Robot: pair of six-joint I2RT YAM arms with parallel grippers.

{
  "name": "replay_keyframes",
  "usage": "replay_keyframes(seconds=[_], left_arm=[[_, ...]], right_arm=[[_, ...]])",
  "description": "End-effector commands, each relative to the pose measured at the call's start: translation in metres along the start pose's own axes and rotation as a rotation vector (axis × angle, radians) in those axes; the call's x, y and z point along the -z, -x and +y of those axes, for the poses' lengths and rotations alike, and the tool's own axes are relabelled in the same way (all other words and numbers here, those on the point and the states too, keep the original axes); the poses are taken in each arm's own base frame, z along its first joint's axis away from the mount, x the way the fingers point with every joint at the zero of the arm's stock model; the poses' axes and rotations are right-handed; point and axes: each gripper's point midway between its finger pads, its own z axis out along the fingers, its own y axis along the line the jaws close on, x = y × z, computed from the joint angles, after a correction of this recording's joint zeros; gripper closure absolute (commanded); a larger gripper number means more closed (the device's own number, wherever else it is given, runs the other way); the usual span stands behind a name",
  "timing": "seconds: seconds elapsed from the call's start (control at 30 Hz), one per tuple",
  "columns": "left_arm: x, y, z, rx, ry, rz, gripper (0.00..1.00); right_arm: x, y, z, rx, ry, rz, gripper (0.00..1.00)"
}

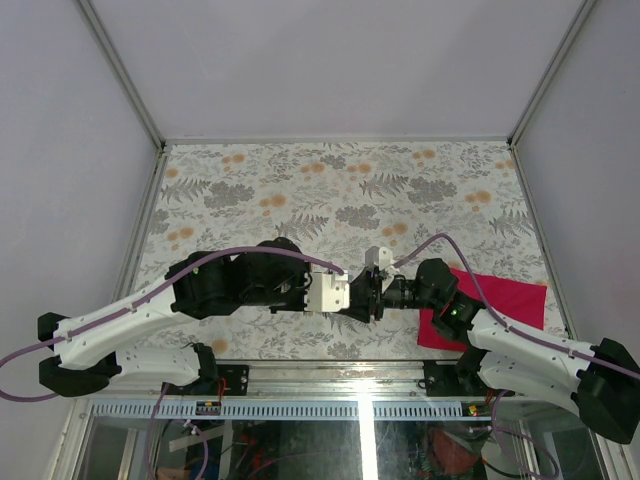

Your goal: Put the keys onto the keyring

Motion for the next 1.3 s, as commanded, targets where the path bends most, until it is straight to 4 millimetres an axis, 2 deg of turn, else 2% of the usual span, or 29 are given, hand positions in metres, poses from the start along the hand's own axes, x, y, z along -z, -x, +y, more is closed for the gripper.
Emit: replay_keyframes(seconds=[0.0,0.77,1.27], left_arm=[[0.01,0.022,0.013,-0.009,0.057,-0.084,1.0],[0.009,0.023,0.013,-0.018,0.055,-0.082,1.0],[0.007,0.024,0.014,-0.018,0.053,-0.08,1.0]], right_arm=[[-0.005,0.018,0.005,0.033,0.039,-0.057,0.62],[-0.003,0.023,0.021,-0.005,0.112,-0.092,0.7],[-0.008,0.018,0.018,-0.04,0.117,-0.086,0.7]])
